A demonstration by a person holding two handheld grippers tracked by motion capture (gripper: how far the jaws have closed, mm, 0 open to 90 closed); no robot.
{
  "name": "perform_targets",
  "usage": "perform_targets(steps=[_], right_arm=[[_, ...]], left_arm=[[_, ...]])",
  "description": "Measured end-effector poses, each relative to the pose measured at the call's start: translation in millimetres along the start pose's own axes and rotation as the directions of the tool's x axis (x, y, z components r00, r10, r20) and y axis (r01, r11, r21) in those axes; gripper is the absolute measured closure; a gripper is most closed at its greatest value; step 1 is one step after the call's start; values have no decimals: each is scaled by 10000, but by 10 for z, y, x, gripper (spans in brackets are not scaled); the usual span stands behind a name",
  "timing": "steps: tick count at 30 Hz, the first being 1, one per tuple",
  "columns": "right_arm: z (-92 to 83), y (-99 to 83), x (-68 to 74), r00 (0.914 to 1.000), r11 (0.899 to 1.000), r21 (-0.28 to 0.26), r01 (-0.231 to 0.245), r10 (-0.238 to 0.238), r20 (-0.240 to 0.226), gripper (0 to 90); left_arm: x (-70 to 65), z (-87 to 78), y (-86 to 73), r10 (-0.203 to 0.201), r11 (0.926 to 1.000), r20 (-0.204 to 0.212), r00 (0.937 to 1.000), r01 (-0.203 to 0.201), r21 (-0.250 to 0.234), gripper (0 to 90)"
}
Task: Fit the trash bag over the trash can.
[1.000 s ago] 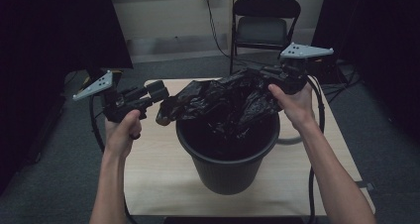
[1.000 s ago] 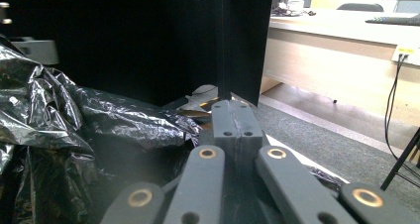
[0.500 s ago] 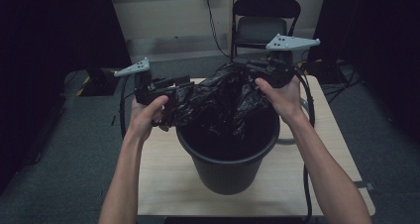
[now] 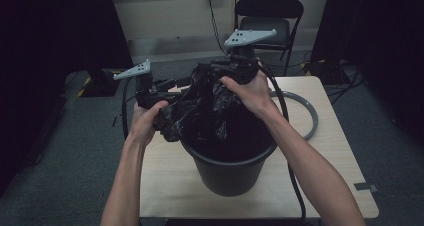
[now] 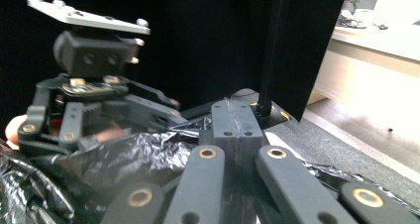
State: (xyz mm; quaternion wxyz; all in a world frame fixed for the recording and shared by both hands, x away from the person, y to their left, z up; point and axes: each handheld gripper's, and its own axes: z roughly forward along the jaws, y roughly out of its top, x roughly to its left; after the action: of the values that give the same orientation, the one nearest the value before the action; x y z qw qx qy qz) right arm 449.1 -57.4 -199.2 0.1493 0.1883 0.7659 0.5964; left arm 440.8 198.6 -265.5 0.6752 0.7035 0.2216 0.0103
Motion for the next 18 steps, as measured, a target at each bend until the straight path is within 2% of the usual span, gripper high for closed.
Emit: perform_targets(steps=[1, 3, 4, 5, 6, 8, 10, 12, 15, 18], right_arm=[[9, 4, 18, 10000, 10000, -6, 74, -74, -9, 900], [5, 12, 36, 9999, 9999, -60, 124, -124, -56, 900], [-1, 12, 38, 9999, 9999, -106, 89, -90, -115, 900], [-9, 9, 39, 9999, 9999, -142, 63, -65, -143, 900], [-22, 2, 40, 9999, 9998, -158, 87, -89, -135, 900], [-50, -12, 32, 9999, 9998, -212, 59, -61, -112, 900], [-102, -27, 3, 9999, 9991, -402, -109, 104, -127, 900], [-153, -46, -30, 9997, 9983, -532, -229, 225, -83, 900], [-227, -91, -62, 9996, 9979, -589, -279, 277, -40, 900], [-328, -131, -97, 9995, 9970, -707, -321, 323, 11, 900]], left_arm=[[-4, 20, -10, 62, 9998, -91, 9999, -61, 186, 322], [-17, 49, -15, 99, 9996, 11, 10000, -99, 272, 345], [-26, 61, -15, 159, 9996, 134, 9998, -162, 235, 405], [-38, 72, -15, 332, 9989, 214, 9992, -339, 309, 518], [-47, 79, -16, 402, 9985, 121, 9991, -406, 372, 633], [-55, 85, -25, 603, 9965, 33, 9982, -604, 583, 790], [-53, 71, -33, 645, 9964, -64, 9979, -640, 553, 891], [-55, 35, -27, 738, 9966, -166, 9971, -731, 381, 900], [-68, -43, -9, 807, 9967, -659, 9946, -802, 92, 900], [-59, -131, -21, 692, 9974, -1059, 9920, -711, -139, 900]])
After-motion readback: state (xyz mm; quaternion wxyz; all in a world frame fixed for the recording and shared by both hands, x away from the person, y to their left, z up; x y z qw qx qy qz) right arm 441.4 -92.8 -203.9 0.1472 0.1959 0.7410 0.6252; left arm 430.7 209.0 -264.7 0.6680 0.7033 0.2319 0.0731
